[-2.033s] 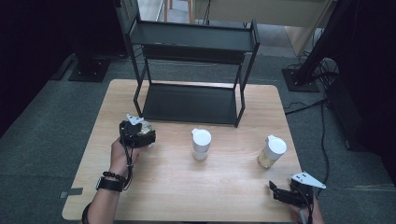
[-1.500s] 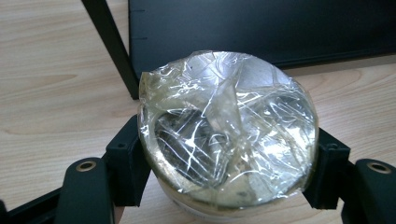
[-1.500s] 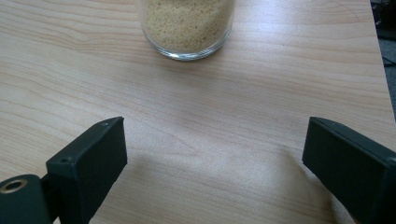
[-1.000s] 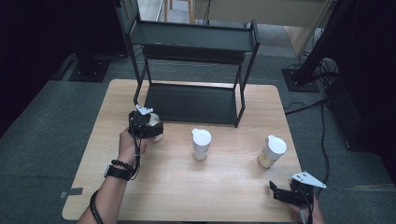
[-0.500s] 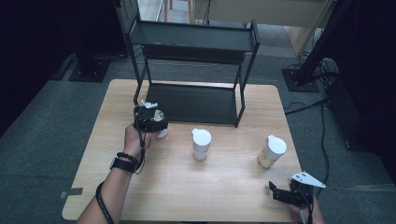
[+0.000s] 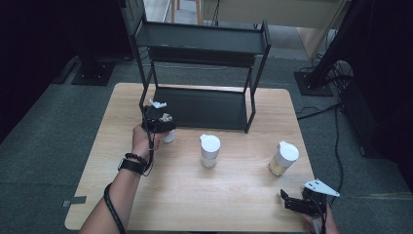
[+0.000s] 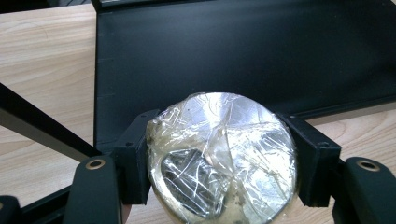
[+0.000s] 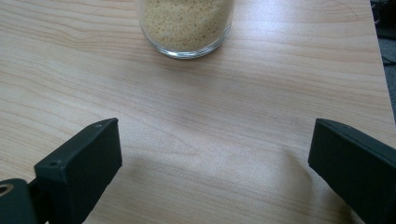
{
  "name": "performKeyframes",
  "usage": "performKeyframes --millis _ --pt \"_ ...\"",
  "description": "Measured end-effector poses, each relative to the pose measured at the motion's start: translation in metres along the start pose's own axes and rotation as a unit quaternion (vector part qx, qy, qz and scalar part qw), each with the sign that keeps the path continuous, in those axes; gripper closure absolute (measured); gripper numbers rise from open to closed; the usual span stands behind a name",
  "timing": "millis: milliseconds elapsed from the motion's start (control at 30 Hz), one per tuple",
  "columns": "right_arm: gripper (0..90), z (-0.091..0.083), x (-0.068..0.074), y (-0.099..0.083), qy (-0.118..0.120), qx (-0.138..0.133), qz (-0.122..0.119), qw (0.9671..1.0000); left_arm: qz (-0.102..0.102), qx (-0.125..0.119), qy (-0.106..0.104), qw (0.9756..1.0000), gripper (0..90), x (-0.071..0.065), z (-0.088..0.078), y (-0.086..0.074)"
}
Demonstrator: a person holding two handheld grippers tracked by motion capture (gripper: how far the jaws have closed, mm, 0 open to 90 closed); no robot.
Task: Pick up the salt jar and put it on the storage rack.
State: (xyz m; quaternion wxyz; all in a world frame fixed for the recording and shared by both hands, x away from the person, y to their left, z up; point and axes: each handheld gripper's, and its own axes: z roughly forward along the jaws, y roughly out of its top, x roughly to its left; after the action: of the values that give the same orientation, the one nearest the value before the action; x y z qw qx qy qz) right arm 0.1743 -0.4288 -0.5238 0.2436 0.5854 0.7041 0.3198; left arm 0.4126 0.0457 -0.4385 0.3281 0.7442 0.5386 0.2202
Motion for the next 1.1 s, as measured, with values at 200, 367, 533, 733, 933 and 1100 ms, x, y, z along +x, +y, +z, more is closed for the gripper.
performKeyframes --millis 200,367,533,733,933,1100 --pt "2.4 0.000 0.000 0.000 0.000 0.001 0.001 1.0000 0.003 -0.001 0.000 1.0000 35.2 -0.001 0.001 0.002" --pt "2.4 0.000 0.000 0.000 0.001 0.002 0.000 1.0000 0.006 -0.002 -0.001 1.0000 35.1 -0.003 0.001 0.001" --pt "2.4 0.000 0.000 0.000 0.001 0.002 -0.002 1.0000 0.009 -0.007 0.001 0.9999 35.2 -0.004 -0.001 0.003" --pt "2.4 0.000 0.000 0.000 0.001 0.002 -0.002 1.0000 0.010 -0.007 0.001 0.9999 35.2 -0.004 -0.002 0.005" --pt "2.4 0.000 0.000 0.000 0.001 0.002 -0.001 1.0000 0.010 -0.008 0.001 0.9999 35.2 -0.004 -0.002 0.008" --pt "2.4 0.000 0.000 0.000 0.001 0.002 -0.001 1.0000 0.009 -0.009 0.002 0.9999 35.2 -0.003 0.000 0.012"
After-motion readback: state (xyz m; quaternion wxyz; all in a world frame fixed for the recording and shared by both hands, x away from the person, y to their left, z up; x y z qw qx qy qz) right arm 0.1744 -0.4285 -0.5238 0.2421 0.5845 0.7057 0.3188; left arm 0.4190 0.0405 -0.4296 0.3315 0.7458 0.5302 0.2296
